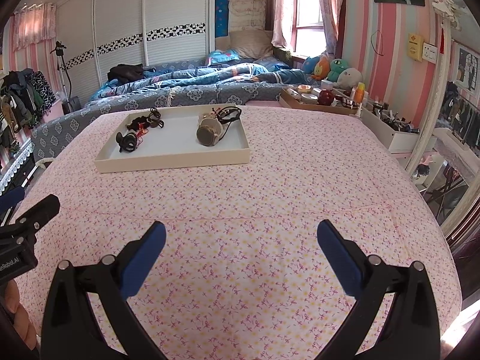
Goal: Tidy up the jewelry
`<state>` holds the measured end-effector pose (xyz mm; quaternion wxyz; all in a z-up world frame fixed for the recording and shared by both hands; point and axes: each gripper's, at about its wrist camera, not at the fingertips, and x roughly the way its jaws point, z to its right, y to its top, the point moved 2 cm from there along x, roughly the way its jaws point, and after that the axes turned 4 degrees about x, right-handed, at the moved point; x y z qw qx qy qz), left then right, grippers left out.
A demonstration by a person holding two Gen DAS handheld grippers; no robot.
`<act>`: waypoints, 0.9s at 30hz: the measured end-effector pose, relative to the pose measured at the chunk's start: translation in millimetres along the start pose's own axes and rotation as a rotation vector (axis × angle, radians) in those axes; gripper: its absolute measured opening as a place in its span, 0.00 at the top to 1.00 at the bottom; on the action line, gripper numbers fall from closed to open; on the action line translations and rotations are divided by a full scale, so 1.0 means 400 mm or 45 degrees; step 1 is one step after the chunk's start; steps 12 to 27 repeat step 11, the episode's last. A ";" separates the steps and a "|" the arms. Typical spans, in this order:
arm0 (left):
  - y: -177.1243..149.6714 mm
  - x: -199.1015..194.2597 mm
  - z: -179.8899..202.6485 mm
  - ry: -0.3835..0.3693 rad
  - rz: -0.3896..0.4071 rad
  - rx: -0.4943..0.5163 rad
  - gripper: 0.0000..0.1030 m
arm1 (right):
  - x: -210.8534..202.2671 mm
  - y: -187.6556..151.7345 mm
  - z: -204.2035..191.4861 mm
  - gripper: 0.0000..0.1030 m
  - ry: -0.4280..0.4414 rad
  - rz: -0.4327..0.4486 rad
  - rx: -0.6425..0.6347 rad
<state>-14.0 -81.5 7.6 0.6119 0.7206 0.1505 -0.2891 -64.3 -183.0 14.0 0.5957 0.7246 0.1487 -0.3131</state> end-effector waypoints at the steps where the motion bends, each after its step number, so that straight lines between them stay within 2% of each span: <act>1: 0.000 0.000 -0.002 -0.003 -0.002 -0.005 0.03 | 0.000 0.000 0.000 0.02 -0.002 0.001 0.001; 27: -0.003 0.001 -0.005 0.008 -0.015 -0.004 0.03 | 0.002 0.001 0.000 0.02 -0.003 0.003 -0.001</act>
